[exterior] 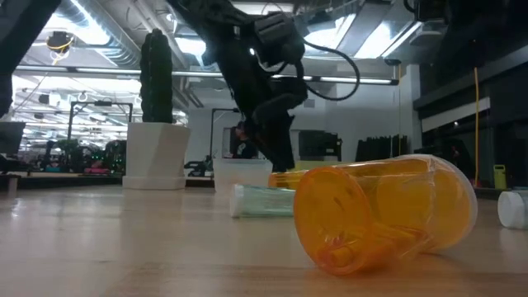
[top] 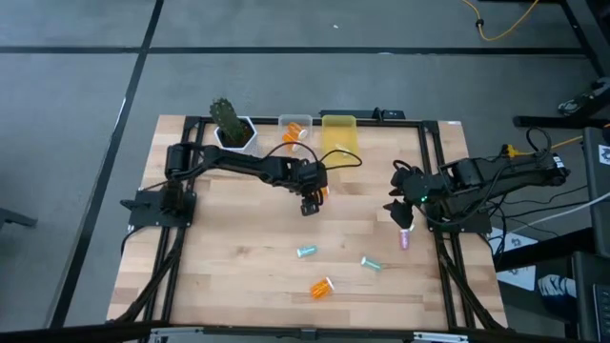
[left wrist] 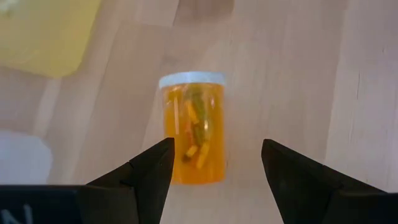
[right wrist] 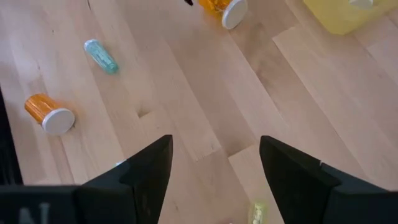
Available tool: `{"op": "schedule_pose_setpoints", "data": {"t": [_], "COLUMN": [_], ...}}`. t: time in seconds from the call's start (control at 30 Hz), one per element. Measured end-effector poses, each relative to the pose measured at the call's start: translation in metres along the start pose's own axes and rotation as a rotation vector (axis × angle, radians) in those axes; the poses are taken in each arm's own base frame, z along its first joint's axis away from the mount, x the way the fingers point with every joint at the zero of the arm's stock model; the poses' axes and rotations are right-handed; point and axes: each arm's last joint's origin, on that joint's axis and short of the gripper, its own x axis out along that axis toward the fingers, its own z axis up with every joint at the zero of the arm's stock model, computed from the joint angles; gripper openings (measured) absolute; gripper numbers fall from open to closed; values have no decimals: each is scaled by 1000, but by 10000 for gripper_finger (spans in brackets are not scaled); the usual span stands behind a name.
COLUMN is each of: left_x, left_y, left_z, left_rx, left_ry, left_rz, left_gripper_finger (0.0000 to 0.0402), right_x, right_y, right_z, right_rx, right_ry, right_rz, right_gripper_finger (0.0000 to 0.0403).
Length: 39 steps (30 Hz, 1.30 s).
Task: Pick and place medicine bottles into bin by pill shape (circle, oval)
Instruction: Put the top orange pill bottle into the white bin
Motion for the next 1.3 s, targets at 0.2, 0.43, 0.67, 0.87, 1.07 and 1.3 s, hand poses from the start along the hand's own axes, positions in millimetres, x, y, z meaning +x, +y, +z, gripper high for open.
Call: {"op": "schedule_pose_setpoints", "data": {"t": [0.2, 0.43, 0.67, 0.87, 1.07, 1.3], "left_x": [15, 38, 47, 48, 45, 16], "left_y": [1, 5, 4, 4, -2, -3], "left_z": [-2, -9, -11, -10, -9, -1], "left_rx": [-4, -17, -15, 25, 39, 48], "left_ry": [-2, 35, 36, 19, 14, -7], "left_rz": [3, 14, 13, 11, 8, -1], "left_gripper_finger": [236, 236, 236, 235, 190, 157], "right_x": [0, 0, 0, 0, 0, 0], "right_y": [0, 0, 0, 0, 0, 1], "right_z": [0, 0, 0, 0, 0, 1], "right_rx": [-1, 2, 5, 5, 6, 7], "right_ry": [0, -1, -3, -3, -4, -6], "right_rz": [0, 1, 3, 3, 4, 6], "right_gripper_finger": [244, 244, 244, 244, 244, 244]}}
